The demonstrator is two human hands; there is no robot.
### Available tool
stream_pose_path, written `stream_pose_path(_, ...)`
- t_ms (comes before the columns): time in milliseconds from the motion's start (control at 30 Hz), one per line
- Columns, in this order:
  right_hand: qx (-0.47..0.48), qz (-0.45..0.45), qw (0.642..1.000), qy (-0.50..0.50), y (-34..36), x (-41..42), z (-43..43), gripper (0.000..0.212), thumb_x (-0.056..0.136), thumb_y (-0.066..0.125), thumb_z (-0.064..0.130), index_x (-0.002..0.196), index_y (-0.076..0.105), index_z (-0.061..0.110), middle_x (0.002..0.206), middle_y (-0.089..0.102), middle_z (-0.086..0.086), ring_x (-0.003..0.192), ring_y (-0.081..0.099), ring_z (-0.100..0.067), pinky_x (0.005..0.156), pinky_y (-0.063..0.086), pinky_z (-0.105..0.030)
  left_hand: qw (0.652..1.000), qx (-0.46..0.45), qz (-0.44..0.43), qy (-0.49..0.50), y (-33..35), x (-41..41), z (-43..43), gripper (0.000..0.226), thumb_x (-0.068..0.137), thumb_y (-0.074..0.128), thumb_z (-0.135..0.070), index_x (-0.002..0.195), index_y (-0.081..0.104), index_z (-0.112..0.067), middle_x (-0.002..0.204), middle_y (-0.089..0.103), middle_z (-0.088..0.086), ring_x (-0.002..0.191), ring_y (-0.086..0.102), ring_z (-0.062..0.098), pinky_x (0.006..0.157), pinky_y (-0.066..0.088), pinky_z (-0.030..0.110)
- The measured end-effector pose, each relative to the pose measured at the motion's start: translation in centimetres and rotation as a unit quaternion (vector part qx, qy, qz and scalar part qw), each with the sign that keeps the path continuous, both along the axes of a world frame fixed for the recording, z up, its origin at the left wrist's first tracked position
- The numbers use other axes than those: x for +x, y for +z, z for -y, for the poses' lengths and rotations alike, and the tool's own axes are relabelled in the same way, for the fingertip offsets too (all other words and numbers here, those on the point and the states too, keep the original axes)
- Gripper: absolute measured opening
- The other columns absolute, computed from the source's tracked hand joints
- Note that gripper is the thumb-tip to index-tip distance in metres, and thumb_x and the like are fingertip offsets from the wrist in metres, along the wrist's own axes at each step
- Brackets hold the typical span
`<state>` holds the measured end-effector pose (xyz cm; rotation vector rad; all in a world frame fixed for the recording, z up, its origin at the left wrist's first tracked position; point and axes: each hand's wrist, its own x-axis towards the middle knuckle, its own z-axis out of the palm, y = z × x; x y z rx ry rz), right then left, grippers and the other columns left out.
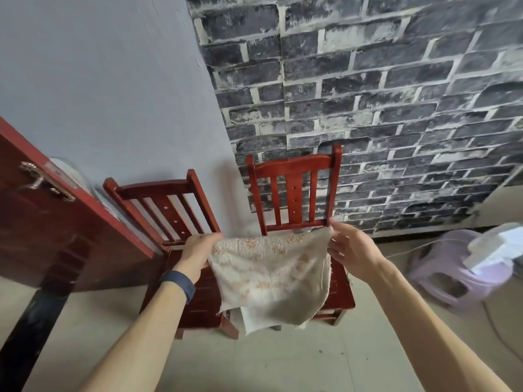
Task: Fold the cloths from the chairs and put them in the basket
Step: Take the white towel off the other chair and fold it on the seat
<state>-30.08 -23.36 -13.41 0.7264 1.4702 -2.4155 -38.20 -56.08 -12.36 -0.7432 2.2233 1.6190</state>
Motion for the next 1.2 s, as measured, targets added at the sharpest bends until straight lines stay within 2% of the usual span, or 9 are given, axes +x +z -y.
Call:
stream_pose_path(233,-0.014,0.062,0.994,-0.085,-0.5,0.8,1.1,0.004,0.094,0.063,0.003,0.094,0.066,0.005,0.088,0.069,-0.012,0.078,0.069,-0.023,0.079,0.055,-0.034,0.965,-0.121,0.135,-0.189,-1.1,0.0,2.1,0.016,0.085,0.074,-0.021,0.082,0.067,-0.006,0.067,0.067,0.005,0.072,0.066,0.024,0.069,0.052,0.031)
stream_pose_path(400,0.018,0.217,0.975,-0.052,-3.8,2.9,1.9,0.008,0.095,0.054,-0.003,0.1,0.057,0.002,0.093,0.059,-0.016,0.082,0.06,-0.026,0.071,0.053,-0.037,0.948,-0.176,0.166,-0.207,-4.7,2.8,3.2,0.042,0.092,0.065,-0.034,0.117,0.063,0.0,0.111,0.069,0.013,0.104,0.066,0.03,0.085,0.053,0.033)
stream_pose_path(467,0.001,0.291,0.957,-0.003,-5.1,4.2,2.3,0.012,0.085,0.055,-0.001,0.096,0.059,0.001,0.085,0.062,-0.015,0.077,0.061,-0.027,0.068,0.053,-0.037,0.964,-0.14,0.159,-0.161,-6.1,3.9,3.4,0.045,0.096,0.059,-0.038,0.125,0.061,-0.003,0.12,0.066,0.013,0.108,0.064,0.031,0.092,0.054,0.038)
stream_pose_path(533,0.01,0.33,0.943,0.047,-6.4,5.3,2.7,0.017,0.073,0.063,0.006,0.09,0.06,0.003,0.071,0.064,-0.012,0.066,0.061,-0.026,0.059,0.052,-0.035,0.98,-0.006,0.18,-0.083,-7.0,4.8,3.6,0.041,0.095,0.06,-0.041,0.125,0.061,-0.013,0.119,0.065,0.01,0.103,0.062,0.028,0.085,0.053,0.038)
stream_pose_path(633,0.074,0.366,0.926,0.063,-8.3,6.3,3.2,0.01,0.083,0.067,0.018,0.085,0.06,0.011,0.063,0.062,-0.004,0.063,0.053,-0.019,0.057,0.042,-0.028,0.974,0.107,0.2,-0.025,-7.9,5.4,4.1,0.043,0.087,0.066,-0.049,0.119,0.063,-0.021,0.121,0.066,0.007,0.107,0.062,0.026,0.08,0.048,0.037)
stream_pose_path(733,0.101,0.344,0.933,0.031,-8.9,6.0,3.4,0.007,0.09,0.062,0.018,0.086,0.059,0.013,0.048,0.06,0.0,0.053,0.058,-0.017,0.052,0.043,-0.025,0.965,0.059,0.243,-0.081,-8.5,5.8,4.7,0.056,0.073,0.076,-0.061,0.109,0.068,-0.019,0.107,0.072,0.006,0.102,0.065,0.023,0.078,0.049,0.034)
stream_pose_path(933,0.125,0.216,0.965,-0.077,-7.1,3.6,3.4,0.002,0.091,0.064,0.01,0.089,0.064,0.008,0.083,0.065,-0.008,0.075,0.06,-0.019,0.066,0.045,-0.028,0.948,-0.122,0.238,-0.172,-8.4,5.8,5.2,0.044,0.085,0.071,-0.045,0.108,0.063,-0.009,0.094,0.072,0.006,0.089,0.066,0.025,0.084,0.052,0.038)
stream_pose_path(1100,0.13,0.137,0.977,-0.094,-5.0,1.9,2.3,0.007,0.085,0.064,0.005,0.087,0.068,0.01,0.084,0.066,-0.008,0.083,0.057,-0.021,0.082,0.044,-0.035,0.987,0.048,0.136,-0.071,-6.2,4.6,5.3,0.032,0.094,0.061,-0.047,0.114,0.061,-0.022,0.107,0.069,-0.002,0.098,0.063,0.017,0.098,0.041,0.041)
stream_pose_path(1200,0.143,0.087,0.979,-0.112,-4.3,1.0,1.1,0.011,0.093,0.063,0.007,0.088,0.064,0.017,0.088,0.065,-0.005,0.082,0.059,-0.018,0.08,0.047,-0.033,0.981,0.179,0.078,-0.021,-4.9,3.7,5.0,0.032,0.094,0.065,-0.039,0.121,0.064,-0.023,0.117,0.069,-0.001,0.112,0.061,0.018,0.105,0.039,0.041)
